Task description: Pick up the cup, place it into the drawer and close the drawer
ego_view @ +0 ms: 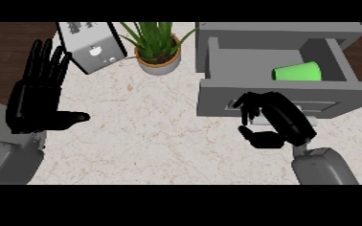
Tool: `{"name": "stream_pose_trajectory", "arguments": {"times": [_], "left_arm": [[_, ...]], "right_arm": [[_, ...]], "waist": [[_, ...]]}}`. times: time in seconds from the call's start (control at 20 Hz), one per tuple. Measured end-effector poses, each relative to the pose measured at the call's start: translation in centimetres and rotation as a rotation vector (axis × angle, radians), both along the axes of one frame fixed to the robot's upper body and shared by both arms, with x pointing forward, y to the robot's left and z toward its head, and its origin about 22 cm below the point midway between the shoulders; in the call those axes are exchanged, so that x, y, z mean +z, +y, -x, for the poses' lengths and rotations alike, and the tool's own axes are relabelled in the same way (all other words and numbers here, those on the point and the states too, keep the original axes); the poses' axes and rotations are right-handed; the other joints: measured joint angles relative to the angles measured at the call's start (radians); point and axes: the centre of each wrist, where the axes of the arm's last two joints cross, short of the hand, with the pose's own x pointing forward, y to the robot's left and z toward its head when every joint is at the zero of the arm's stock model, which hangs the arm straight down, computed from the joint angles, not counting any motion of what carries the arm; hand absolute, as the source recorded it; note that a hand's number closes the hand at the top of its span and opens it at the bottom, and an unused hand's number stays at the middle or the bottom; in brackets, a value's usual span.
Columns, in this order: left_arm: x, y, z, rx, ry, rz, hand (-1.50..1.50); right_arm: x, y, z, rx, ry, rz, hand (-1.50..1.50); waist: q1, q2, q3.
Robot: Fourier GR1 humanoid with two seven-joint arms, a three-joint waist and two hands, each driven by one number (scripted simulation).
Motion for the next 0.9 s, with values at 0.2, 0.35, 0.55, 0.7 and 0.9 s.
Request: {"name": "stream_pose_trajectory", "arguments": {"times": [0.2,0.35,0.55,0.7,0.9], "left_arm": [[-0.5,1.9,1.3,0.006,-0.002,0.006,-1.5],[-1.2,2.5,2.3,0.003,-0.004,0.012,-1.5],[-1.4,2.9,2.7,0.006,-0.003,0.018,-1.5],[-1.3,3.5,2.5,0.003,-0.007,0.017,-1.5],[-1.8,4.3,2.9,-0.002,-0.01,0.023,-1.5]], "right_arm": [[-2.0,0.3,-1.8,-0.009,0.024,0.068,-1.5],[-4.0,0.4,-3.3,-0.018,0.04,0.11,-1.5],[-5.8,0.3,-5.0,-0.021,0.064,0.134,-1.5],[-6.3,0.5,-7.1,-0.028,0.068,0.126,-1.5],[-6.3,-0.2,-9.4,-0.014,0.088,0.102,-1.5]], "waist": [[-0.003,0.0,0.0],[-0.003,0.001,0.0],[-0.006,0.001,0.0],[-0.006,0.0,-0.001],[0.002,-0.001,-0.002]]}}
